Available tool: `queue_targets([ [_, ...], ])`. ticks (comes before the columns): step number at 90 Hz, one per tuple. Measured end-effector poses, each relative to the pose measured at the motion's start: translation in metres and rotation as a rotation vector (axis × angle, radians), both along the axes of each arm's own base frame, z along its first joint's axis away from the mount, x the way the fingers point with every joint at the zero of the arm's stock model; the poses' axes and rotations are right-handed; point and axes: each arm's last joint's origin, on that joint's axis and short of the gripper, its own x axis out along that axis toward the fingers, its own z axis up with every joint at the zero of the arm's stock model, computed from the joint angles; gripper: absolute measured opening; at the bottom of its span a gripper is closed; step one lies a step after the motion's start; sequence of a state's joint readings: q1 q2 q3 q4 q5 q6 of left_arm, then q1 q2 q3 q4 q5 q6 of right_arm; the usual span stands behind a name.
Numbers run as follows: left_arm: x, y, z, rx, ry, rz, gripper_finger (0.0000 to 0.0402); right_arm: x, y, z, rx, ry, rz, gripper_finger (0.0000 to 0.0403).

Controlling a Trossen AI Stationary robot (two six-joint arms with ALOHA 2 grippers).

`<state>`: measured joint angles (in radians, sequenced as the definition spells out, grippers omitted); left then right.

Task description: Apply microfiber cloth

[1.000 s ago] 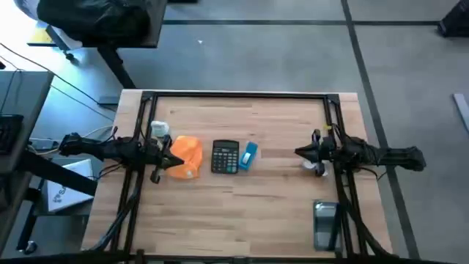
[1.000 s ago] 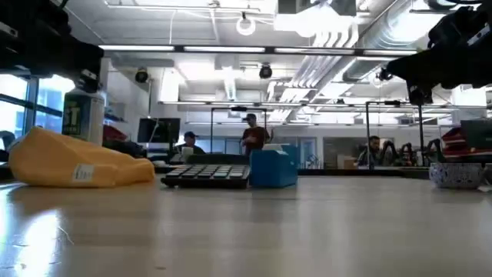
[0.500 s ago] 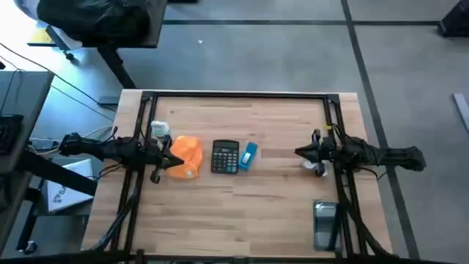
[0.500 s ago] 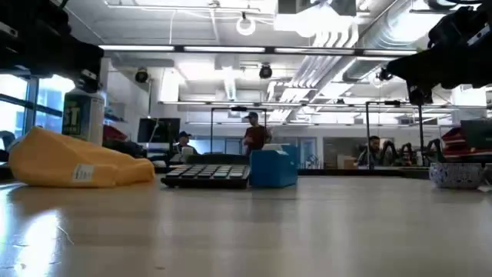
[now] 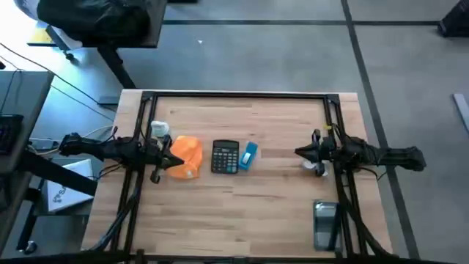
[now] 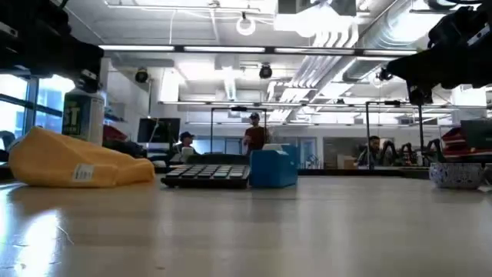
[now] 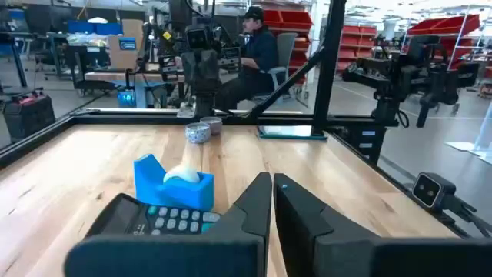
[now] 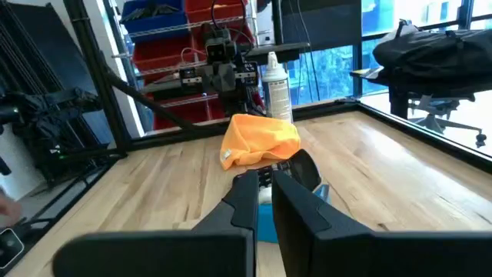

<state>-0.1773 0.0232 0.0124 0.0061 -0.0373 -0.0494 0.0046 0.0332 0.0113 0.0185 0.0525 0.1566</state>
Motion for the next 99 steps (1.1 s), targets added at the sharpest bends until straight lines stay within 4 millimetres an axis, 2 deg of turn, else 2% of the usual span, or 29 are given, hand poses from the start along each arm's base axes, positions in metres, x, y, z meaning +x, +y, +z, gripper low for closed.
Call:
queue_targets([
  [39,0.000,0.000,0.001,-0.002,-0.016,0.001,0.0000,0.000,0.000,0.000,0.000,0.000,0.000,0.0009],
  [60,-0.005,0.001,0.031,-0.065,-0.321,0.011,0.0000,0.000,0.000,0.000,0.000,0.000,0.000,0.0009],
  [69,-0.009,0.002,0.041,-0.164,-0.418,-0.006,0.0000,0.000,0.000,0.000,0.000,0.000,0.000,0.0009],
  [81,-0.012,0.003,0.047,-0.259,-0.477,-0.025,0.0000,0.000,0.000,0.000,0.000,0.000,0.000,0.0009],
  [99,-0.012,0.006,0.048,-0.296,-0.495,0.095,0.0000,0.000,0.000,0.000,0.000,0.000,0.000,0.0009],
])
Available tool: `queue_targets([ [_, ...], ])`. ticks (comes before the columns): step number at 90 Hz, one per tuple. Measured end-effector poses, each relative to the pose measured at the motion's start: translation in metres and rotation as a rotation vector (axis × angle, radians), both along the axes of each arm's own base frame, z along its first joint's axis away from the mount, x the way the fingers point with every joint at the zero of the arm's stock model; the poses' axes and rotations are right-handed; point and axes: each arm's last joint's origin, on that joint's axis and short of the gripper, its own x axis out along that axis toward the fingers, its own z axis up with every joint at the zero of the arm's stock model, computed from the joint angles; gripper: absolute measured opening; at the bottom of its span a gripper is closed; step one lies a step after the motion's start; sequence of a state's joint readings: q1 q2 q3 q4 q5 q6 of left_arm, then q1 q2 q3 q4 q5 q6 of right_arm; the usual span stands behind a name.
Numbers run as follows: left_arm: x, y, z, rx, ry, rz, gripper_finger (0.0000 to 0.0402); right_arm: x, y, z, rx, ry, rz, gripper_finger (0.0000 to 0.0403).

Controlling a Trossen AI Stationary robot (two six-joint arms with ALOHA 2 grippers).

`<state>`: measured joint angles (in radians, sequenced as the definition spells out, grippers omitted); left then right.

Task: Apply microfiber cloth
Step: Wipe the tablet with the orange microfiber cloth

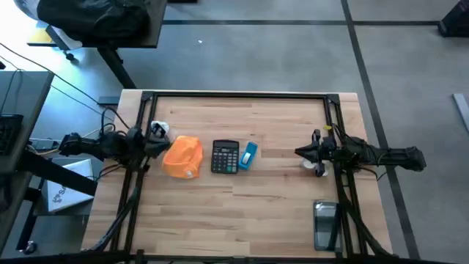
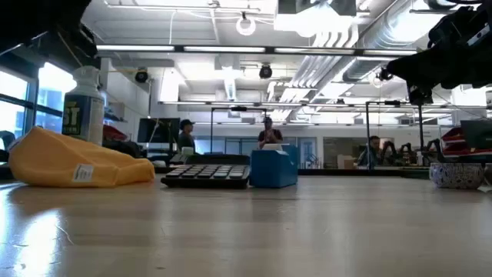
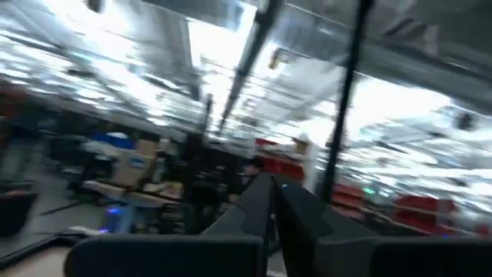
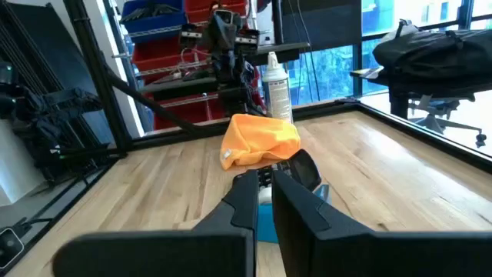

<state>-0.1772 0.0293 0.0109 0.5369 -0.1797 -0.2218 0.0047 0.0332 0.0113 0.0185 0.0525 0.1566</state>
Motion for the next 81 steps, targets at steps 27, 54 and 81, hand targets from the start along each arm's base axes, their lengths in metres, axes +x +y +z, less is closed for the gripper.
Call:
queue_targets([
  [27,0.008,-0.003,0.007,0.068,-0.057,-0.034,0.0000,0.000,0.000,0.006,0.174,-0.075,0.005,0.0009],
  [54,0.023,-0.006,0.005,0.144,-0.034,0.015,0.0000,-0.003,-0.002,0.025,0.281,-0.280,-0.035,0.0009],
  [81,0.035,-0.008,-0.006,0.097,0.082,-0.025,0.0000,-0.007,-0.004,0.038,0.439,-0.454,-0.078,0.0009],
])
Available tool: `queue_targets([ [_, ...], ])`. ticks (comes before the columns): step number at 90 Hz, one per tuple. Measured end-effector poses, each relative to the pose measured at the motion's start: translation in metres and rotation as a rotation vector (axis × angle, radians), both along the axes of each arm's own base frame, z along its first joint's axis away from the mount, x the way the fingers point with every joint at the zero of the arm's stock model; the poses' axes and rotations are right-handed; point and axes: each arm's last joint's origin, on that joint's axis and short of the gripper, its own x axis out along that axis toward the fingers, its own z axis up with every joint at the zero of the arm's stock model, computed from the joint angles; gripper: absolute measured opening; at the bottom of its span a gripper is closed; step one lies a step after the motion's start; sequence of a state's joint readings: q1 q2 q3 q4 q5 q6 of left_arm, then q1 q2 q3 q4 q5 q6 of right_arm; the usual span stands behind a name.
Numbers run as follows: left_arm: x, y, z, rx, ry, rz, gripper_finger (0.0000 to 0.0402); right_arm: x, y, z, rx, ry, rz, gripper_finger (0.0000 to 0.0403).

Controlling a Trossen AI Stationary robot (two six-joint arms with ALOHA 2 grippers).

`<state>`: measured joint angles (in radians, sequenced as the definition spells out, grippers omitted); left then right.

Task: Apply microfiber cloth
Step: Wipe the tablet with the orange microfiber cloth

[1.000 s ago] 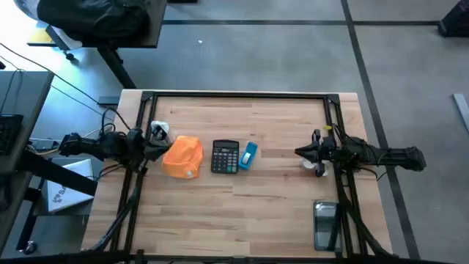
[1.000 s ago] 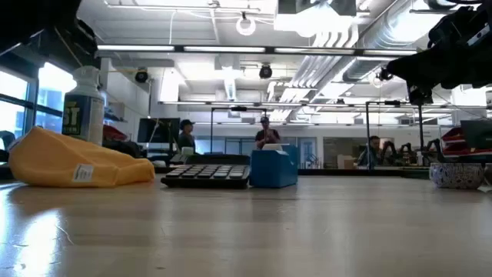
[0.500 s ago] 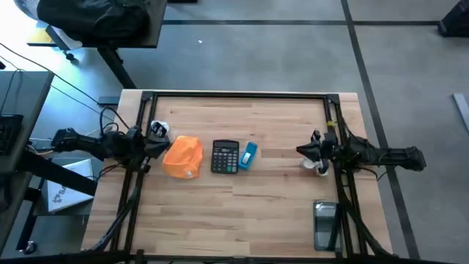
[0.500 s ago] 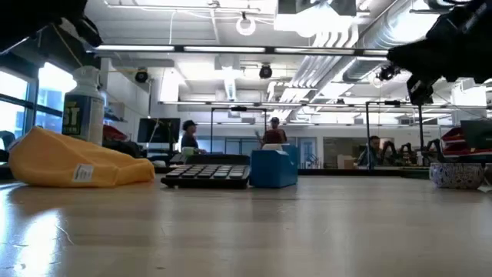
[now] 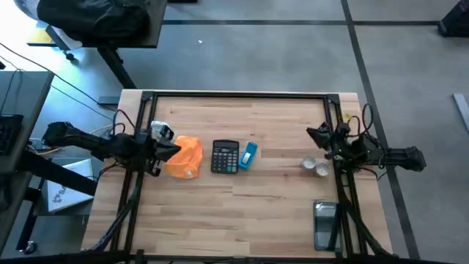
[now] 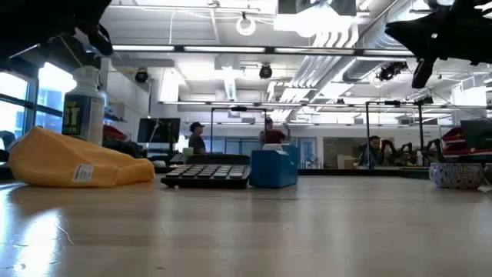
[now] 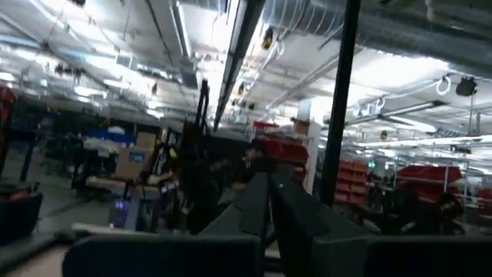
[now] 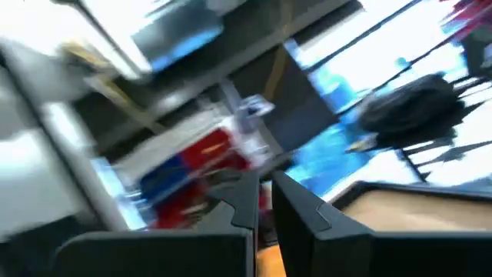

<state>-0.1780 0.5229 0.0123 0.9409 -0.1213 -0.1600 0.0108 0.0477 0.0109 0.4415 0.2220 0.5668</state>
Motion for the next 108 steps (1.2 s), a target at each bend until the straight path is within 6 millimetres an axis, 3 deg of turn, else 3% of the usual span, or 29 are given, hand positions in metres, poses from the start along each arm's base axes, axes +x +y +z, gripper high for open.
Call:
queue_targets([
  [11,0.003,0.000,-0.003,-0.013,0.033,0.014,0.0000,0.004,0.004,0.002,0.103,-0.034,0.118,0.0009],
  [26,0.005,0.000,-0.005,0.004,0.046,0.026,0.0000,0.017,0.011,0.008,0.169,0.059,0.143,0.0009],
  [50,0.005,0.002,-0.005,0.006,0.052,0.106,0.0000,0.051,0.032,0.050,0.171,0.204,0.275,0.0009],
  [68,0.005,0.000,-0.004,0.031,0.040,0.047,0.0000,0.072,0.052,0.079,0.281,0.535,0.343,0.0009],
  [81,0.007,-0.002,0.008,0.067,0.008,0.008,0.0000,0.079,0.064,0.088,0.386,0.844,0.313,0.0009],
  [108,0.021,-0.005,0.005,0.141,0.086,0.016,0.0000,0.093,0.111,0.069,0.583,1.303,0.377,0.0009],
])
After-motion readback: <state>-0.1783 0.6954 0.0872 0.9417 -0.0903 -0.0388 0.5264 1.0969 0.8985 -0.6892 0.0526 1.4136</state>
